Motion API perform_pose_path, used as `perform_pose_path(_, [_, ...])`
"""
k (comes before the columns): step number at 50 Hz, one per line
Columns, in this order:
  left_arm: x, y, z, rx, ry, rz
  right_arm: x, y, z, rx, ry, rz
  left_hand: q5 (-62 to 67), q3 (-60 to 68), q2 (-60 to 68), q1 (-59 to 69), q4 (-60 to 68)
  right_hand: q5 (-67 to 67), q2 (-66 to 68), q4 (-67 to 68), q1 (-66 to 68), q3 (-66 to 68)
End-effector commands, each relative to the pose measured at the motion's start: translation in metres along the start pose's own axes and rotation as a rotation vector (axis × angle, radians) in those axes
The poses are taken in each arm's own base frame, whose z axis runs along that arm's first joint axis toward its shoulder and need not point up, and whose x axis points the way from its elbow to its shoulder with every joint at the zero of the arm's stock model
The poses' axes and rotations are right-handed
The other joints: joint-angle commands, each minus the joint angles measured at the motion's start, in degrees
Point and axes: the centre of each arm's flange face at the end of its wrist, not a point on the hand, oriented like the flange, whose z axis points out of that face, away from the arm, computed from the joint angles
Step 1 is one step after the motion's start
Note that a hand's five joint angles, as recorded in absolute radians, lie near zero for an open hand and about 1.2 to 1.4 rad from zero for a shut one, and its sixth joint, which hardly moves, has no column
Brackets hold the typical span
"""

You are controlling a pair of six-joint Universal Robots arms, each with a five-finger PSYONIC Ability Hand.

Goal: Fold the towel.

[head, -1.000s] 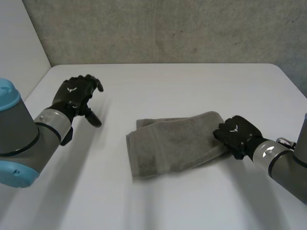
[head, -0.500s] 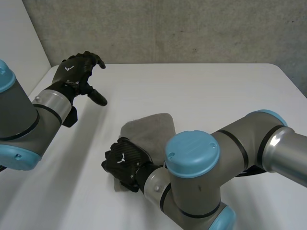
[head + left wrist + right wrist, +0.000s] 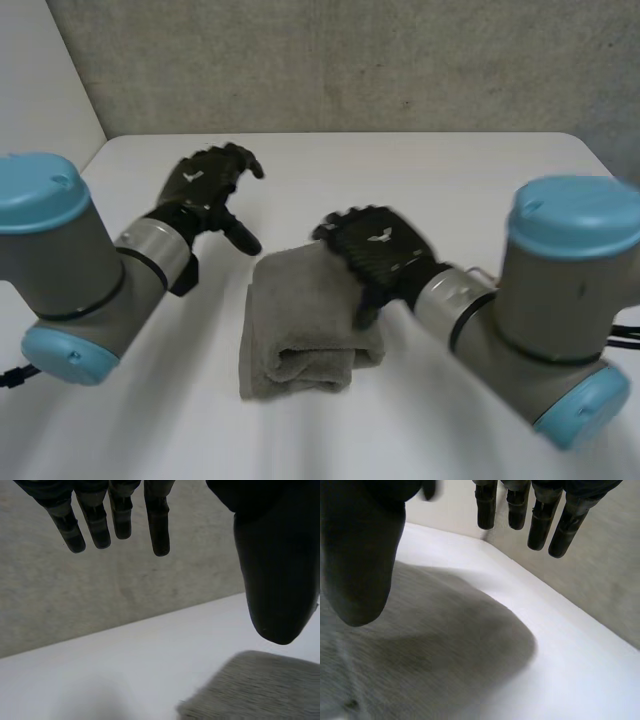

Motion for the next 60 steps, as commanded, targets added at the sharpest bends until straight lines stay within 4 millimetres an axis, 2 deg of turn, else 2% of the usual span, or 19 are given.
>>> perform_pose_path(1, [0.025, 0.025, -0.014, -0.098, 0.058, 0.005, 0.038, 0.016, 0.006, -0.062, 0.088, 0.15, -2.67, -3.82, -3.49, -4.32, -3.94, -3.55, -4.61, -5.11, -3.33, -4.31])
perform_pose_path(9, [0.025, 0.061, -0.031, -0.257, 0.036, -0.007, 0.034, 0.043, 0.019, -0.113, 0.089, 0.338, -2.5, -3.66, -3.32, -4.15, -3.77, -3.55, -4.61, -5.11, -3.33, -4.31])
perform_pose_path(20, [0.007, 0.094, -0.032, -0.352, -0.099, 0.021, 0.023, 0.075, 0.037, -0.135, 0.075, 0.424, -2.5, -3.66, -3.32, -4.15, -3.77, -3.55, -4.61, -5.11, -3.33, -4.31])
perform_pose_path(28, [0.005, 0.096, -0.031, -0.356, -0.106, 0.044, -0.004, 0.094, 0.046, -0.176, 0.032, 0.422, -2.67, -3.82, -3.49, -4.32, -3.94, -3.55, -4.61, -5.11, -3.33, -4.31])
perform_pose_path(36, [0.004, 0.092, -0.027, -0.34, -0.106, 0.052, -0.001, 0.088, 0.047, -0.161, 0.058, 0.405, -2.84, -3.99, -3.66, -4.49, -4.11, -3.55, -4.61, -5.11, -3.33, -4.31])
perform_pose_path(39, [0.005, 0.086, -0.026, -0.32, -0.1, 0.052, 0.0, 0.084, 0.046, -0.149, 0.062, 0.402, -2.84, -3.99, -3.66, -4.49, -4.11, -3.55, -4.61, -5.11, -3.33, -4.31])
perform_pose_path(42, [0.007, 0.074, -0.023, -0.286, -0.092, 0.053, 0.005, 0.066, 0.042, -0.106, 0.071, 0.392, -2.84, -3.99, -3.66, -4.49, -4.11, -3.55, -4.61, -5.11, -3.33, -4.31])
perform_pose_path(44, [0.008, 0.063, -0.02, -0.252, -0.089, 0.054, 0.013, 0.04, 0.035, -0.04, 0.083, 0.379, -3.01, -4.16, -3.83, -4.66, -4.28, -3.55, -4.61, -5.11, -3.33, -4.31])
perform_pose_path(45, [0.009, 0.051, -0.018, -0.217, -0.087, 0.055, 0.013, 0.04, 0.035, -0.04, 0.083, 0.379, -3.18, -4.33, -3.99, -4.82, -4.44, -3.55, -4.61, -5.11, -3.33, -4.31])
perform_pose_path(46, [0.01, 0.036, -0.016, -0.179, -0.085, 0.055, 0.018, 0.026, 0.03, -0.005, 0.098, 0.369, -3.18, -4.33, -3.99, -4.82, -4.44, -3.55, -4.61, -5.11, -3.33, -4.31])
perform_pose_path(47, [0.01, 0.036, -0.016, -0.178, -0.085, 0.055, 0.018, 0.025, 0.03, -0.004, 0.098, 0.369, -3.18, -4.33, -3.99, -4.82, -4.44, -3.55, -4.61, -5.11, -3.33, -4.31])
perform_pose_path(49, [0.013, 0.007, -0.014, -0.121, -0.079, 0.055, 0.031, -0.007, 0.016, 0.074, 0.157, 0.337, -3.18, -4.33, -3.99, -4.82, -4.44, -3.55, -4.61, -5.11, -3.33, -4.31])
perform_pose_path(50, [0.014, 0.007, -0.014, -0.12, -0.079, 0.055, 0.032, -0.007, 0.016, 0.074, 0.158, 0.337, -3.18, -4.33, -3.99, -4.82, -4.44, -3.55, -4.61, -5.11, -3.33, -4.31])
perform_pose_path(51, [0.015, -0.007, -0.015, -0.098, -0.079, 0.056, 0.04, -0.024, 0.009, 0.118, 0.206, 0.318, -3.18, -4.33, -3.99, -4.82, -4.44, -3.55, -4.61, -5.11, -3.33, -4.31])
perform_pose_path(52, [0.015, -0.008, -0.015, -0.097, -0.079, 0.056, 0.05, -0.037, 0.001, 0.149, 0.267, 0.298, -3.18, -4.33, -3.99, -4.82, -4.44, -3.55, -4.61, -5.11, -3.33, -4.31])
perform_pose_path(54, [0.018, -0.037, -0.017, -0.048, -0.082, 0.055, 0.057, -0.049, -0.007, 0.173, 0.327, 0.273, -3.18, -4.33, -3.99, -4.82, -4.44, -3.55, -4.61, -5.11, -3.33, -4.31])
perform_pose_path(55, [0.018, -0.037, -0.017, -0.048, -0.082, 0.055, 0.058, -0.049, -0.007, 0.173, 0.327, 0.273, -3.18, -4.33, -3.99, -4.82, -4.44, -3.55, -4.61, -5.11, -3.33, -4.31])
perform_pose_path(57, [0.017, -0.059, -0.021, -0.025, -0.093, 0.047, 0.068, -0.063, -0.02, 0.189, 0.426, 0.218, -3.18, -4.33, -3.99, -4.82, -4.44, -3.55, -4.61, -5.11, -3.33, -4.31])
perform_pose_path(60, [0.01, -0.077, -0.025, -0.02, -0.123, 0.043, 0.075, -0.07, -0.027, 0.193, 0.491, 0.161, -3.18, -4.33, -3.99, -4.82, -4.44, -3.55, -4.61, -5.11, -3.33, -4.31])
